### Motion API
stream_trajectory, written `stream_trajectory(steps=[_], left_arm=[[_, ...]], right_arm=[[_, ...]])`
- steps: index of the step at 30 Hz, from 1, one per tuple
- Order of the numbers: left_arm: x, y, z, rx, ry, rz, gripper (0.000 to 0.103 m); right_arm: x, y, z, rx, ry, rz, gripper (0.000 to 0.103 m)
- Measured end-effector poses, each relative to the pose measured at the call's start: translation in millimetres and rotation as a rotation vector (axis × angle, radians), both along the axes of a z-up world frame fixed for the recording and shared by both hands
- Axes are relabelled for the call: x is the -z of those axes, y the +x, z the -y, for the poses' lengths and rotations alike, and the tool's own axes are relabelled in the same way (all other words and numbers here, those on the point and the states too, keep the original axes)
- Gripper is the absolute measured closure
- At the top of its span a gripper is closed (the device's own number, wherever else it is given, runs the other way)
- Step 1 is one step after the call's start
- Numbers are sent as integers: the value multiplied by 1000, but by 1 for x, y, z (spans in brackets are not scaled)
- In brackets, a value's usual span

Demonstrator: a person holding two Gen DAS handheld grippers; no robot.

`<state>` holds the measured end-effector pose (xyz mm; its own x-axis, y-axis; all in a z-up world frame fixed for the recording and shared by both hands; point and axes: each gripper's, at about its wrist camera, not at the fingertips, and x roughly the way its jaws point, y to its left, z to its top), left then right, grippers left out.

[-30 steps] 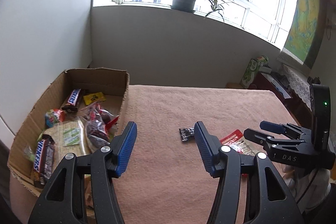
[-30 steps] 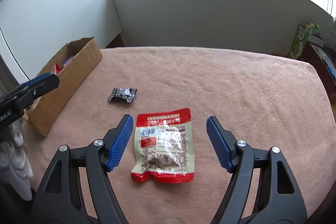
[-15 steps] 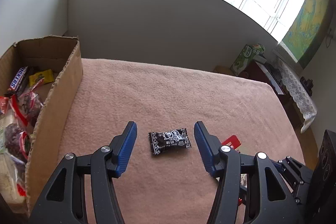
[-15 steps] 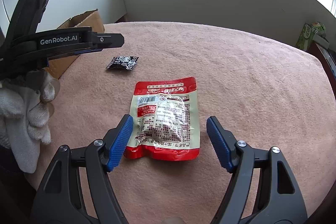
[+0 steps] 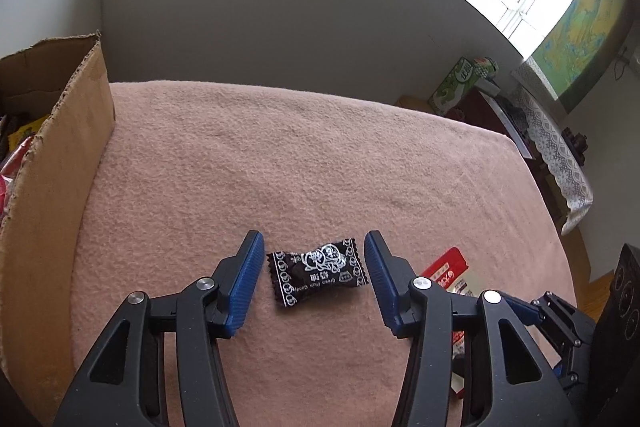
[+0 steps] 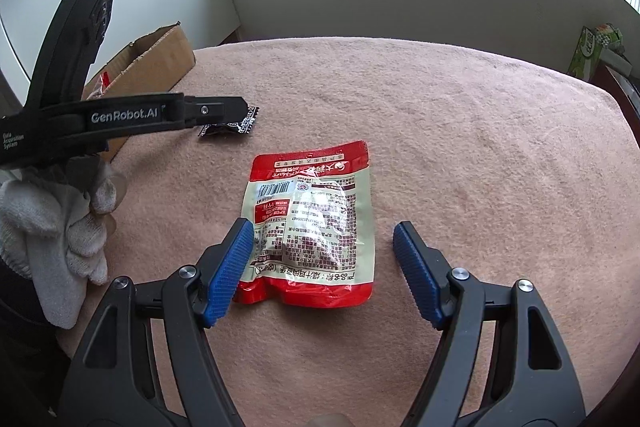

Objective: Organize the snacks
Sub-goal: 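Grasp the black wrapped candy with the left gripper while the right grasps the red-white pouch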

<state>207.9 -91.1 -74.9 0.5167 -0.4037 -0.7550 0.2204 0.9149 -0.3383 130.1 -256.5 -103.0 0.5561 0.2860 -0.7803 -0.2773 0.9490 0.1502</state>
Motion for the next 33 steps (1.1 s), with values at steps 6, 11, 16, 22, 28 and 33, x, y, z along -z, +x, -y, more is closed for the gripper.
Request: stream_trajectory(steps=[6, 11, 16, 22, 28, 33], left_arm=[[-1, -20, 14, 54, 77, 29, 53], [-1, -29, 29, 58, 200, 71, 53], [2, -25, 32, 39, 265, 88, 53], [3, -21, 40, 37, 284, 99, 65], [2, -24, 40, 40, 285, 103, 73], [1, -25, 41, 40, 278, 105, 76]], right_arm=[[1, 2, -4, -1, -23, 4, 28], [3, 3, -11, -26, -45, -2, 13], [4, -1, -24, -57, -119, 17, 11], [6, 2, -25, -45, -135, 10, 11], [4, 3, -18, -26, -106, 21, 29], [0, 1, -14, -24, -78, 32, 35]])
